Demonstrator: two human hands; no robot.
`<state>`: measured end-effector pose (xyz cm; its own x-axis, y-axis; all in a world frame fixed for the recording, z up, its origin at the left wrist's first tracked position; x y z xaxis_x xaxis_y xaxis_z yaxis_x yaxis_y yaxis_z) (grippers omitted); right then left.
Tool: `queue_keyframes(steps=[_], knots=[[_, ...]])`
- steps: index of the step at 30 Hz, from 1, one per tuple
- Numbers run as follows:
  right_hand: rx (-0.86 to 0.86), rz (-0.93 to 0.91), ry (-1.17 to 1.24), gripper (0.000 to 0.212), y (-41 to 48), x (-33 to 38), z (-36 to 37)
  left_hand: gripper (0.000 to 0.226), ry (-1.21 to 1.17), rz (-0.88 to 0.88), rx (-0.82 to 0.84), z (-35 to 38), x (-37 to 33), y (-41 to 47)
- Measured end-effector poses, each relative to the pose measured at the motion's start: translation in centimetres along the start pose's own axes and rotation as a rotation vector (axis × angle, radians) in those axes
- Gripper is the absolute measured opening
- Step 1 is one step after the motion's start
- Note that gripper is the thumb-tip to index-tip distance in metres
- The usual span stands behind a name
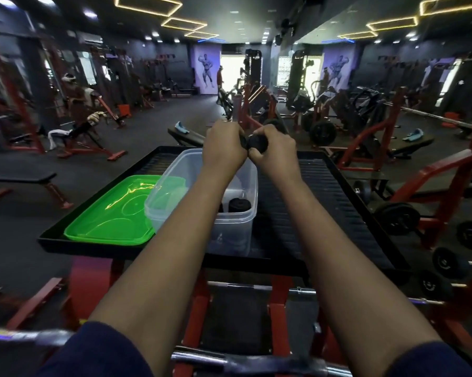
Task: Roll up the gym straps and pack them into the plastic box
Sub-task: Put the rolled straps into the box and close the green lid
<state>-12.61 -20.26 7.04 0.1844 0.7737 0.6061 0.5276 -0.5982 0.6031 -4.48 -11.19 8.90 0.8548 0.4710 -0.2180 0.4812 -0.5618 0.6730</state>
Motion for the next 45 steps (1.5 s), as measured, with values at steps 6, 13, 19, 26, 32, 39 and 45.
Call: queue_keyframes(steps=[6, 13, 19, 26, 32, 39, 45], knots=[[0.325, -0.085, -0.362, 0.028, -0.7, 2.6, 4.8, 0.006, 0.091, -0.062, 0.416, 1.7, 3.5, -1.8], [0.576, -0.090, -0.723, 0.024, -2.4, 1.1, 8.0, 0.031, 0.091, -0.080, 0.719, 5.4, 4.3, -5.0], [0.717, -0.053, -0.771, 0.009, -3.6, 0.9, 8.6, 0.026, 0.024, -0.133, 0.854, 6.7, 4.1, -6.3], [0.750, -0.087, -0.901, 0.012, -4.0, 1.4, 8.4, 0.028, -0.031, -0.134, 0.852, 6.3, 3.0, -6.8], [0.795, -0.083, -0.880, 0.034, -4.6, 1.8, 8.6, 0.022, -0.051, -0.132, 0.805, 6.0, 3.4, -6.6], [0.489, -0.149, -0.763, 0.024, -3.6, 4.6, 6.9, 0.016, -0.099, -0.129, 0.536, 3.3, 3.8, -4.7], [0.329, -0.129, -0.567, 0.024, -3.2, 9.5, 5.5, 0.017, -0.136, -0.154, 0.095, -3.2, 6.3, -4.2]])
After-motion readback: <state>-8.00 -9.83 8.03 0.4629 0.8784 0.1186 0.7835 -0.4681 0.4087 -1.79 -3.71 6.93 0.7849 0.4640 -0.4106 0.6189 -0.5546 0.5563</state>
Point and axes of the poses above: each hand's wrist, its own y-axis towards the middle knuckle, its own z-axis out of the palm, x = y × z, the point moved 9 cm from there along y, towards the middle knuckle, and after that the axes turned 9 degrees about z, right-handed, at the moved point
